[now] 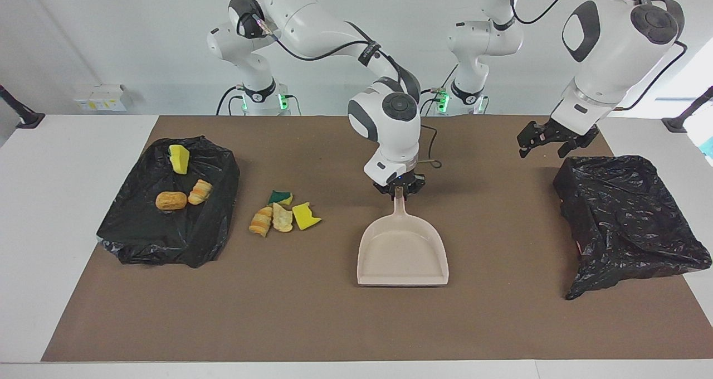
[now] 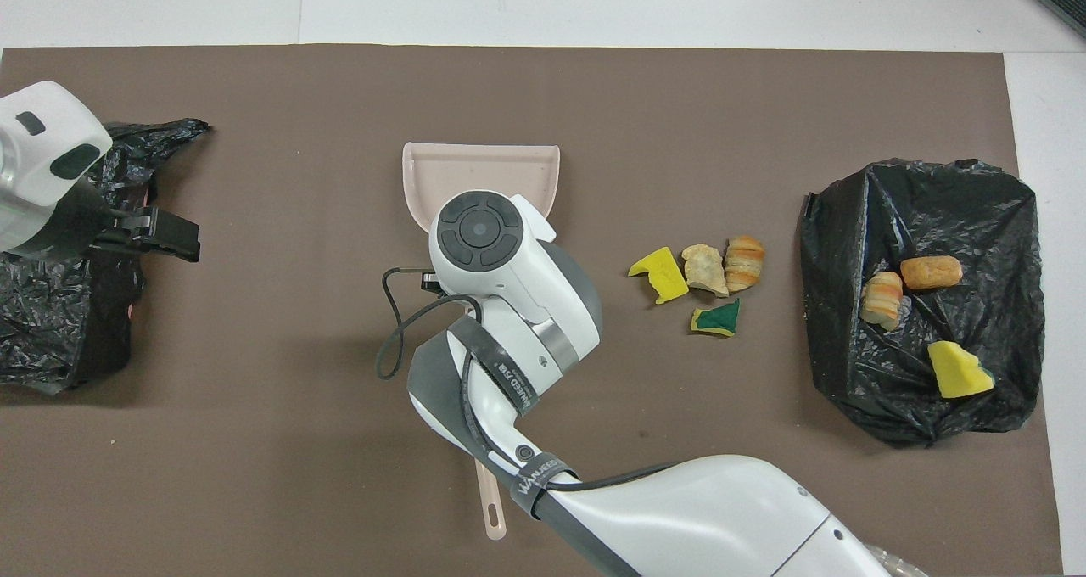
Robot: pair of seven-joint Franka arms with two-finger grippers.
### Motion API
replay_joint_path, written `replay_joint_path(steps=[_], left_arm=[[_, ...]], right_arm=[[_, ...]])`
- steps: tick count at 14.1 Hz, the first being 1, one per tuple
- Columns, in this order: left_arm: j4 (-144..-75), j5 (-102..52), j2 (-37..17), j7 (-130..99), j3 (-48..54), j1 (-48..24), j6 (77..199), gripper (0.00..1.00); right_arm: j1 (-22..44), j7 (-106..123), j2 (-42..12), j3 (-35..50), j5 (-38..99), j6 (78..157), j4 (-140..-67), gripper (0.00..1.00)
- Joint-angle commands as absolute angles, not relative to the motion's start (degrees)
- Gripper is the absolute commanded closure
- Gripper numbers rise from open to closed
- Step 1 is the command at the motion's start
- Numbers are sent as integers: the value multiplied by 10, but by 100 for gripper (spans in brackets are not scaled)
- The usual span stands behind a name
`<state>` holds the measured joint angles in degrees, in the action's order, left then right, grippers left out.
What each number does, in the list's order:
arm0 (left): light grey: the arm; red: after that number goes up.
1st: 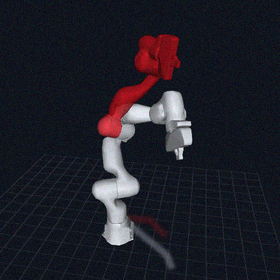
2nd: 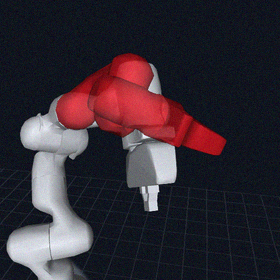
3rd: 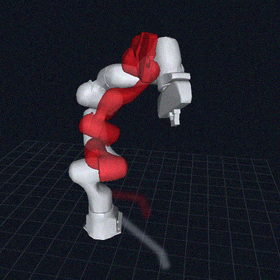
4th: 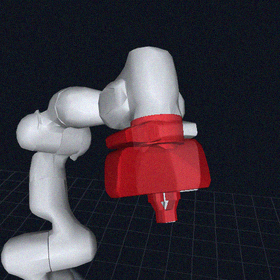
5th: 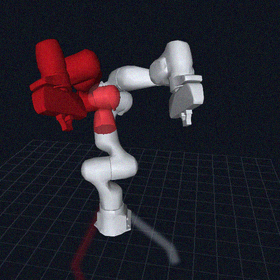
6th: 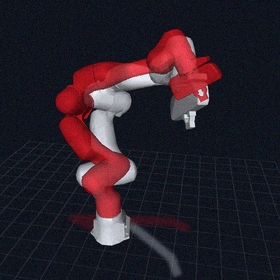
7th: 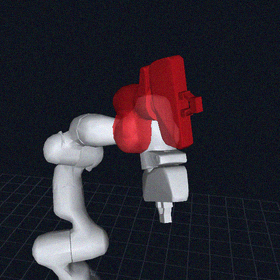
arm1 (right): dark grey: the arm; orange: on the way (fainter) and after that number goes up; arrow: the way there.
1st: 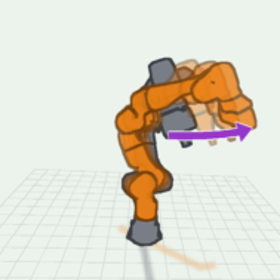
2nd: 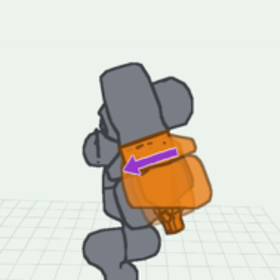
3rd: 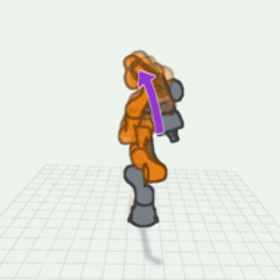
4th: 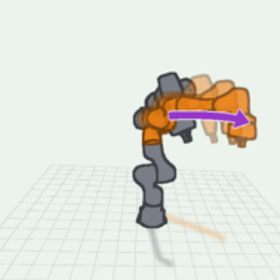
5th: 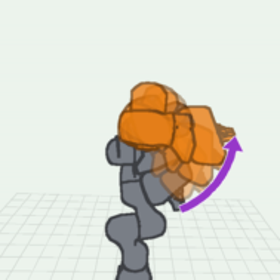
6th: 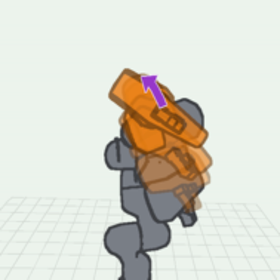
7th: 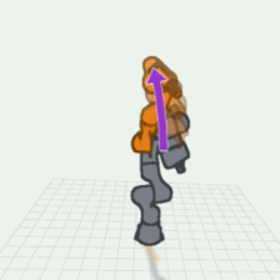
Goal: Sweep and dump trash in bin
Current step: 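Lower the dustpan onto the table and release it with the right gripper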
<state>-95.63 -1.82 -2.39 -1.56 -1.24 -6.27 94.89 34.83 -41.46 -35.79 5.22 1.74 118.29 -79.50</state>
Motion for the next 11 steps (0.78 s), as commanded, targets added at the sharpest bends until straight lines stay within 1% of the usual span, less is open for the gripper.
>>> replay_joint_path(steps=[1,2,3,6,8,11], left_arm=[[-959,-18,-18,-15,-10,-62,947,0],[-959,-18,-18,-15,-10,-63,945,0],[-959,-18,-18,-12,-10,-64,945,0],[-959,-18,-18,-13,-10,-64,949,0],[-959,-18,-18,-11,-9,-65,952,0],[-957,-25,-26,-10,-4,-67,972,0]], right_arm=[[344,-388,-362,54,26,1187,-782,66],[342,-387,-359,54,26,1187,-782,32],[342,-381,-355,54,25,1187,-782,0],[342,-357,-321,54,26,1177,-789,0],[343,-356,-282,54,29,1166,-822,0],[344,-318,-168,55,38,1137,-937,0]])
